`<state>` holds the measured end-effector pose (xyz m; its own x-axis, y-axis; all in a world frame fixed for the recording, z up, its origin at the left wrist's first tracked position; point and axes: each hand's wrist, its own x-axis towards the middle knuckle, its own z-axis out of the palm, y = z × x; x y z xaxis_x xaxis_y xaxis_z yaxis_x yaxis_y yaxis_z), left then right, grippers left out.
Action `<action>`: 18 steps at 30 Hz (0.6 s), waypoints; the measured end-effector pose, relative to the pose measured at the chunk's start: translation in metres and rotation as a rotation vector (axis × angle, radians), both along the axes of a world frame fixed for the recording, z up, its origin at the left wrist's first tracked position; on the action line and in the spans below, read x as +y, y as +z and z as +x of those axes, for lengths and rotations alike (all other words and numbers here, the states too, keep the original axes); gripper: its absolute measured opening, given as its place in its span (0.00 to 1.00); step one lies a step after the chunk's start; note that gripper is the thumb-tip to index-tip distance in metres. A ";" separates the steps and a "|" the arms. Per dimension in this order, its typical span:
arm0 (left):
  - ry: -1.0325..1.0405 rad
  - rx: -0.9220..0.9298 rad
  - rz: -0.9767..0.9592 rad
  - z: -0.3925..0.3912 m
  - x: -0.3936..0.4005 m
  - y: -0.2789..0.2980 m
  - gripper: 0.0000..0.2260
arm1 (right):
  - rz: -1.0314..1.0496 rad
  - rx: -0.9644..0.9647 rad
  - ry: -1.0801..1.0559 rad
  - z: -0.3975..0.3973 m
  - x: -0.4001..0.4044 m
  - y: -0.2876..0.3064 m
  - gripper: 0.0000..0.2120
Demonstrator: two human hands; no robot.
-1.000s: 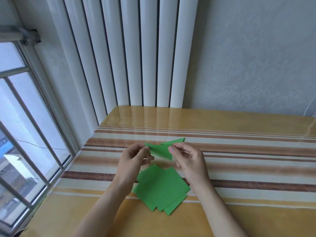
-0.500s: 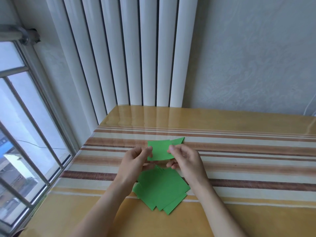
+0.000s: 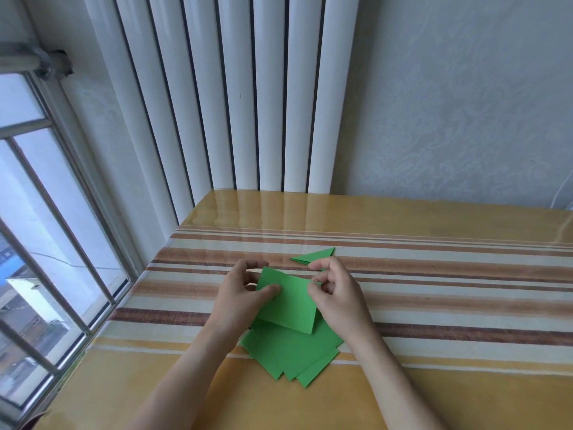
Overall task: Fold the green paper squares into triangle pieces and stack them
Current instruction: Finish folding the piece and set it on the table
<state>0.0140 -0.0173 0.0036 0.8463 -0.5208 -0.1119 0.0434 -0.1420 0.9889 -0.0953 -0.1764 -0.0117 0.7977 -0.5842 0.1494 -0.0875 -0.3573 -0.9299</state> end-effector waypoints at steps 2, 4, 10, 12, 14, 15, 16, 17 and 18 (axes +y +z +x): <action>-0.041 -0.008 -0.003 0.001 0.000 0.000 0.12 | 0.022 -0.029 -0.067 0.002 -0.004 -0.003 0.10; -0.094 -0.044 0.010 0.000 0.001 0.001 0.09 | 0.035 -0.050 -0.089 0.003 -0.006 -0.004 0.10; -0.053 -0.051 -0.022 -0.001 0.002 0.002 0.03 | 0.092 -0.035 -0.029 0.003 -0.004 -0.005 0.10; 0.017 -0.005 -0.050 0.002 0.003 0.002 0.02 | 0.136 -0.015 -0.012 0.004 -0.004 -0.004 0.11; 0.048 0.031 -0.056 0.004 0.004 0.002 0.03 | 0.176 -0.006 -0.004 0.005 -0.004 -0.006 0.12; 0.042 0.029 -0.045 0.005 0.004 0.000 0.03 | 0.197 -0.014 -0.011 0.005 -0.005 -0.007 0.12; 0.023 0.012 -0.023 0.006 0.003 -0.001 0.04 | 0.225 -0.033 -0.023 0.005 -0.005 -0.007 0.12; -0.011 -0.014 0.004 0.006 0.002 -0.002 0.04 | 0.252 -0.056 -0.040 0.006 -0.005 -0.008 0.11; -0.056 -0.041 0.029 0.005 0.001 -0.003 0.04 | 0.262 -0.072 -0.062 0.006 -0.006 -0.009 0.11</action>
